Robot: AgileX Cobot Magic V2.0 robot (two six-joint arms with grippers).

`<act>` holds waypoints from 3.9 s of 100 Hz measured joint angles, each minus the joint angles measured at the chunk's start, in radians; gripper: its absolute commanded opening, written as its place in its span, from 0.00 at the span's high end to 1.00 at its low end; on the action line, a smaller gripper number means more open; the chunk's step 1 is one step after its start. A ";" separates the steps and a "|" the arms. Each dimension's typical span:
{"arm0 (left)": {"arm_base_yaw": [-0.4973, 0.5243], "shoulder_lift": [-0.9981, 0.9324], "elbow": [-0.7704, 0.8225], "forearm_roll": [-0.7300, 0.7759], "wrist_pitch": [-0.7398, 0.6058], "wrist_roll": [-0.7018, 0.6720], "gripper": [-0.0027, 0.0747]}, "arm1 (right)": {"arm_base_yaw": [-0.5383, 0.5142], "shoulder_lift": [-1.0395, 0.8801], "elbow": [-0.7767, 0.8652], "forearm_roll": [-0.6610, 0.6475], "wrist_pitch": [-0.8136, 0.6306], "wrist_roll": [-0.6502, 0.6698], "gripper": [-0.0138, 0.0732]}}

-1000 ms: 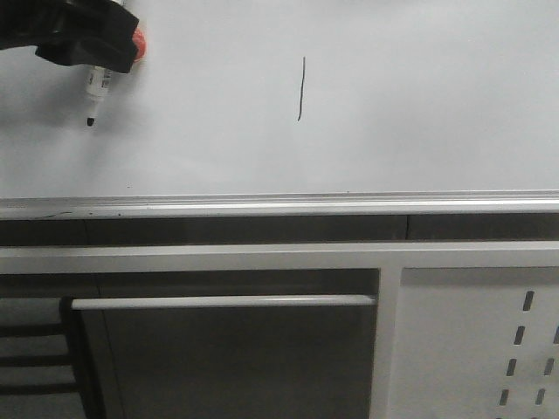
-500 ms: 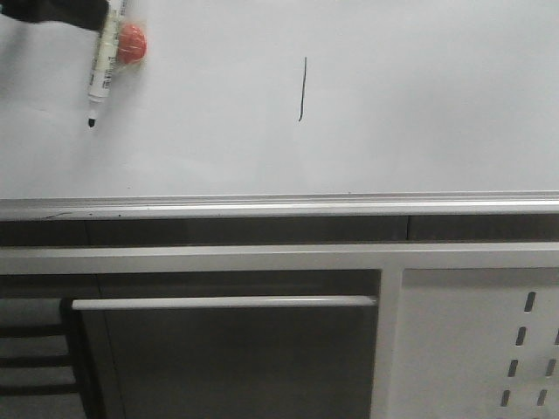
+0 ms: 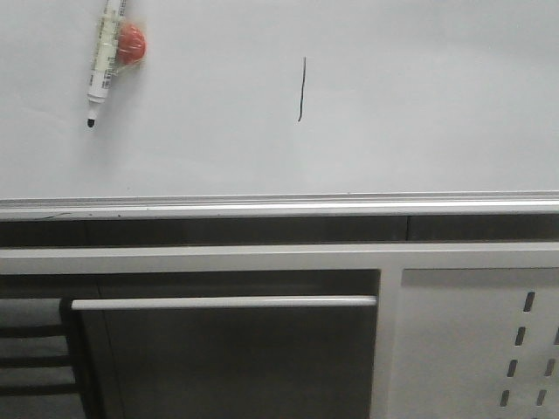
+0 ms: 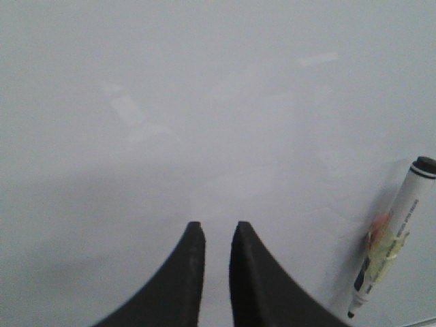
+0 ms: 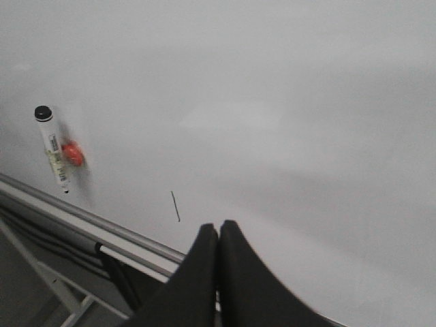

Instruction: Write number 1 on whiteboard

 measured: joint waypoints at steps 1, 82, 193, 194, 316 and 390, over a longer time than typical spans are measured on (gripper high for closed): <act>0.000 -0.013 0.005 0.000 0.000 0.000 0.99 | 0.000 -0.009 0.000 0.004 -0.007 0.000 0.92; 0.000 -0.595 0.378 0.000 0.087 -0.046 0.99 | -0.002 -0.652 0.598 0.149 -0.168 -0.119 0.92; 0.162 -0.595 0.461 0.769 0.107 -0.917 0.99 | -0.002 -0.652 0.600 0.159 -0.168 -0.119 0.92; 0.179 -0.595 0.464 0.792 0.115 -0.962 0.99 | -0.002 -0.652 0.600 0.159 -0.168 -0.119 0.92; 0.565 -0.709 0.643 1.641 0.554 -1.831 0.99 | -0.002 -0.653 0.601 0.161 -0.168 -0.119 0.92; 0.565 -0.709 0.643 1.639 0.554 -1.831 0.99 | -0.004 -0.653 0.601 -0.362 -0.363 0.349 0.92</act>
